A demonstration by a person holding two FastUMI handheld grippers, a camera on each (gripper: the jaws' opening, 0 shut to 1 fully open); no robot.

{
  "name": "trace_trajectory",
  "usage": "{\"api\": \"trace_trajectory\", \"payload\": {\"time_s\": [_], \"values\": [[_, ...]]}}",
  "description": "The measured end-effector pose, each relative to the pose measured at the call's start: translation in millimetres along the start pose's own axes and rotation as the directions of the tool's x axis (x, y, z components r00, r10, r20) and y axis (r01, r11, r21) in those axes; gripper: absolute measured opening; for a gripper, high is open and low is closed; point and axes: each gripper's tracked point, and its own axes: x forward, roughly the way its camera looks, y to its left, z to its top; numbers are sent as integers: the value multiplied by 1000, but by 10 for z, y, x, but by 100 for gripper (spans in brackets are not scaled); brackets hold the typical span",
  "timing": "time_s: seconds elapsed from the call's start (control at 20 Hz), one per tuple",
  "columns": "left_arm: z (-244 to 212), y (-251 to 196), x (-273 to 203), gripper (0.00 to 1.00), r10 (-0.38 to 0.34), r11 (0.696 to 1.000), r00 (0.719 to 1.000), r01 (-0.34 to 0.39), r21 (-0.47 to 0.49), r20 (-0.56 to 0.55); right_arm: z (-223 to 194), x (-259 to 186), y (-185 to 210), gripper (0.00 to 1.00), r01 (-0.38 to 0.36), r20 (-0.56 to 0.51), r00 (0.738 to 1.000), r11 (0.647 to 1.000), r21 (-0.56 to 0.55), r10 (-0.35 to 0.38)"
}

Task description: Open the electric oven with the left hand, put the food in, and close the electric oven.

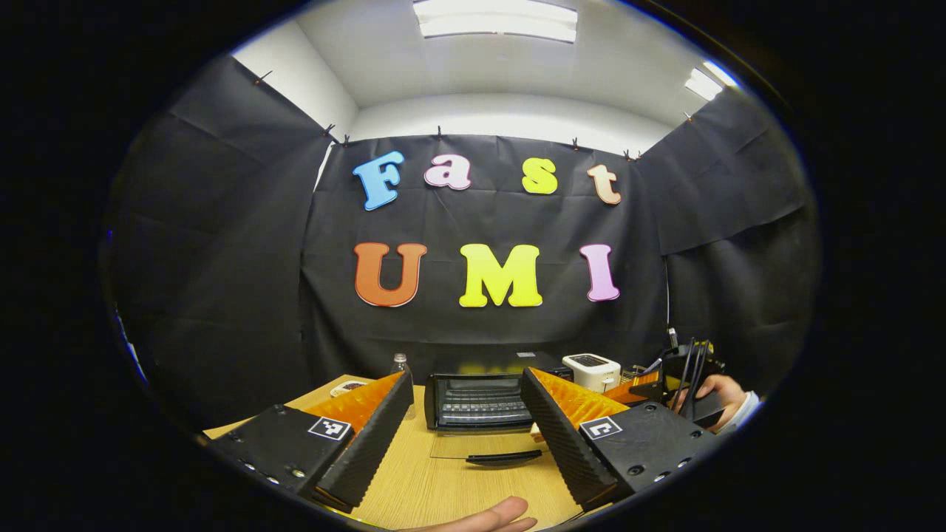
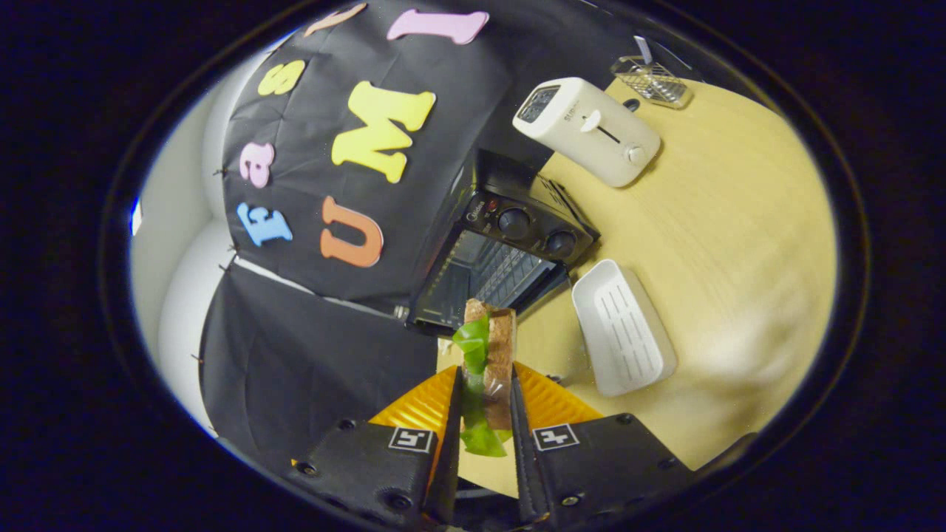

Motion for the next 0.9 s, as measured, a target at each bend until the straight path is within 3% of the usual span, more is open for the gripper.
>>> {"api": "trace_trajectory", "payload": {"time_s": [0.15,0.35,0.55,0.6,0.65,0.8,0.85,0.9], "values": [[8,123,-51,96,3,1000,1000,-3,-15,8,-162,323,96,36,-17,157,987,1000,-18,20],[-80,206,-82,97,-6,1000,1000,6,-20,-18,-316,787,297,35,-33,331,942,998,-61,51],[-145,251,-124,97,-40,999,999,38,-30,-36,-573,1274,466,35,-36,337,940,999,-31,45],[-171,233,-147,97,-52,998,998,51,-26,-45,-572,1370,492,26,-29,362,931,999,-40,42],[-167,289,-165,96,-37,999,998,37,-10,-49,-540,1452,482,35,-9,396,918,999,-45,26],[-78,540,-220,100,26,998,999,-24,62,-23,-391,1690,388,35,48,481,876,998,-30,-28],[-77,548,-222,96,33,997,999,-31,69,-20,-327,1773,385,26,52,503,864,998,-34,-28],[-85,536,-226,96,30,997,999,-29,66,-23,-248,1854,379,35,55,523,852,998,-37,-27]]}}
